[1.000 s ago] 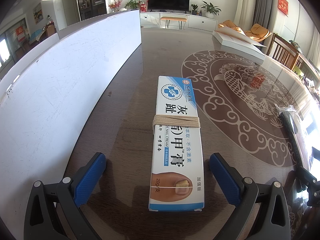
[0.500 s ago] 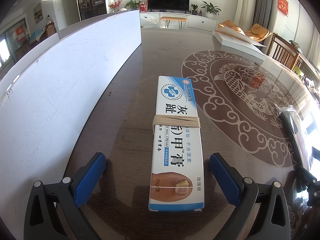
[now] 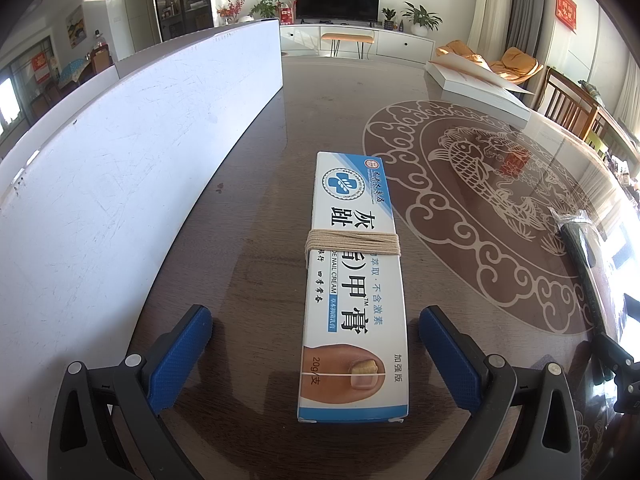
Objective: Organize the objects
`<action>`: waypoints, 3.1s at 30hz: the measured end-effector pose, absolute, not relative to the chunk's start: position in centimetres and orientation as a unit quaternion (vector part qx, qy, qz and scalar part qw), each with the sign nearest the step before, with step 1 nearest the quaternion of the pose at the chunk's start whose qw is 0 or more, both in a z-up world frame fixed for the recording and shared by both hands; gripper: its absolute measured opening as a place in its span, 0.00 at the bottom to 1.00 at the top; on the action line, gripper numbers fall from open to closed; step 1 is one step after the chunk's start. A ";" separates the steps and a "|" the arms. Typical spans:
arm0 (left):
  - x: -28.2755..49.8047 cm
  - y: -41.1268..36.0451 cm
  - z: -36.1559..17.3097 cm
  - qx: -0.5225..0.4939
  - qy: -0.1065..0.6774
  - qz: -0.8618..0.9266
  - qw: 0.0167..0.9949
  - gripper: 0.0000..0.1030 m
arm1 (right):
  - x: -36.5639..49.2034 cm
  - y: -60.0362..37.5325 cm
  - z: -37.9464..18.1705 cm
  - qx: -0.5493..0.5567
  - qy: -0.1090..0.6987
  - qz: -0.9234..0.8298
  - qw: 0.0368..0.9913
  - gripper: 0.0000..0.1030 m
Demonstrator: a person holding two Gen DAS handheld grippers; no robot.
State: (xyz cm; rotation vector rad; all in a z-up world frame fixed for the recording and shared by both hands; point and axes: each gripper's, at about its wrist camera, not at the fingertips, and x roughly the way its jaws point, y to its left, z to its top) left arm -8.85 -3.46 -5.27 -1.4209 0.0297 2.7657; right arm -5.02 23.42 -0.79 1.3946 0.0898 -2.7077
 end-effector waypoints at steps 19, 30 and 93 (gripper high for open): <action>-8.8 -3.5 -5.3 -0.457 0.010 0.889 0.016 1.00 | -5.0 23.4 -0.8 0.457 0.029 -0.888 0.047 1.00; -8.8 -3.5 -5.3 -0.457 0.010 0.889 0.016 1.00 | -5.0 23.4 -0.8 0.457 0.029 -0.888 0.047 1.00; -8.5 -1.9 -4.7 -0.428 0.017 0.901 0.070 0.39 | -10.6 23.8 -0.2 0.553 0.036 -0.831 0.051 0.76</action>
